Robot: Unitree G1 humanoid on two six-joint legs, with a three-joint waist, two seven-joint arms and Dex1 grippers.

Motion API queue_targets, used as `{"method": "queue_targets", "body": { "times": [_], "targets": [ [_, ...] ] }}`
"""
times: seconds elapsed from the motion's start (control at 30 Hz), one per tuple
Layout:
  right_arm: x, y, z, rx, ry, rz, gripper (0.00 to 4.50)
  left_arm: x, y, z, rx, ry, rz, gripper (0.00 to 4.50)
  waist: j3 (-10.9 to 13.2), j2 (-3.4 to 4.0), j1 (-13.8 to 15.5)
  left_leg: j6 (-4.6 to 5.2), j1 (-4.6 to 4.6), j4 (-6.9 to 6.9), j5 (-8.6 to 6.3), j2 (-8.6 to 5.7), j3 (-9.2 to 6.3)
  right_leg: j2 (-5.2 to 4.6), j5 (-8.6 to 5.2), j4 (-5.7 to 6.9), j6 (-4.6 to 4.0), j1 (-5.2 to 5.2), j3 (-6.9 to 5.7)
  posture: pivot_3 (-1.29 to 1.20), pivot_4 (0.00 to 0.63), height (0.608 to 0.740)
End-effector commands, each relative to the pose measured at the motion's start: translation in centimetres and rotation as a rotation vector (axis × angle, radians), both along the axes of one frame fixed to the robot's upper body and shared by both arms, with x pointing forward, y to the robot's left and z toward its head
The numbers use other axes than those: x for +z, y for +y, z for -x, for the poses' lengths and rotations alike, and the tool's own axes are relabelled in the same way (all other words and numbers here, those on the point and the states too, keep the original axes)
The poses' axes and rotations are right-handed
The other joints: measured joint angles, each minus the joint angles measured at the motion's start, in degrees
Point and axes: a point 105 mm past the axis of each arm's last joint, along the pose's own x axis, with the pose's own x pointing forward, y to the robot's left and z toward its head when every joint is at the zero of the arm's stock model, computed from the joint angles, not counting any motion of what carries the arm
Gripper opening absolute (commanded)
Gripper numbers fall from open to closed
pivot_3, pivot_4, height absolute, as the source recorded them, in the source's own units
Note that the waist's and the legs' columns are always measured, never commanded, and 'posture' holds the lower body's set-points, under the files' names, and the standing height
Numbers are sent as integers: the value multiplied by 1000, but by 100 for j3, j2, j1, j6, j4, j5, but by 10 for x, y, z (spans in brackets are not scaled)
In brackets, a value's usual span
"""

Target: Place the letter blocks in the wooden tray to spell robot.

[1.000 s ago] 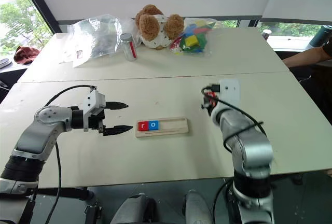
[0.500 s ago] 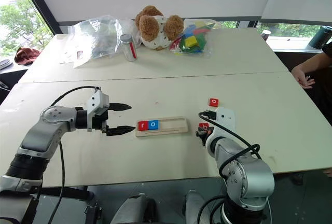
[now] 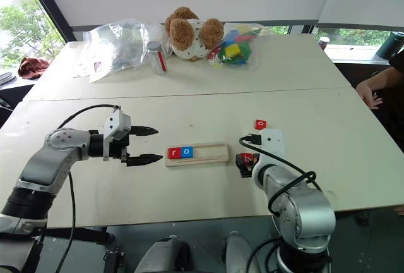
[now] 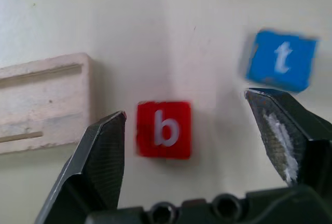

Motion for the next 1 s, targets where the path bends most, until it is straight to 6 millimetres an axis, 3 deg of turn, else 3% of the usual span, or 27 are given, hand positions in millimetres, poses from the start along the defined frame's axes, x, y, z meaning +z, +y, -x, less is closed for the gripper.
{"method": "queue_targets", "body": {
  "times": [0.03,0.07,0.13,0.2,0.27,0.37,0.53,1.0],
  "targets": [
    [34,-6,-8,144,-127,-15,4130,15,10,-1,2,-36,-2,4500,1,1,-3,0,0,0,0,1,0,1,0,0,0,0,0,0,150,740],
    [40,-7,-10,191,-146,-16,4130,15,12,-1,1,-34,-5,4500,3,1,-3,0,-1,0,0,0,0,1,0,-1,0,1,0,0,150,740],
    [50,2,-6,474,-179,19,4130,17,11,6,-43,-12,-2,4500,4,-1,7,1,0,1,0,0,1,4,0,-4,1,5,-3,0,150,740],
    [45,16,18,864,-157,19,4130,19,8,13,-96,2,-7,4500,9,-7,34,5,-1,0,-2,-1,-2,5,-4,-14,6,12,-8,0,150,740],
    [38,8,21,1008,-128,9,4130,22,4,15,-117,1,-9,4500,15,-19,16,16,4,-1,-9,1,-8,11,-11,-22,16,26,-14,0,150,740],
    [27,-12,1,1123,-124,134,4130,25,2,18,-131,0,-19,4500,28,-32,-27,19,7,9,-11,2,5,6,-10,-18,17,28,-3,0,150,740],
    [13,-26,-18,1267,-116,246,4130,19,1,35,-143,29,-48,4500,33,-34,-11,18,14,9,-10,7,14,0,-9,-9,16,22,9,0,150,740],
    [-10,-27,-34,1320,-108,221,4130,18,6,41,-52,18,-44,4500,46,-35,23,7,2,5,-6,5,4,-16,-9,-9,13,10,10,0,150,740]
  ]
}}
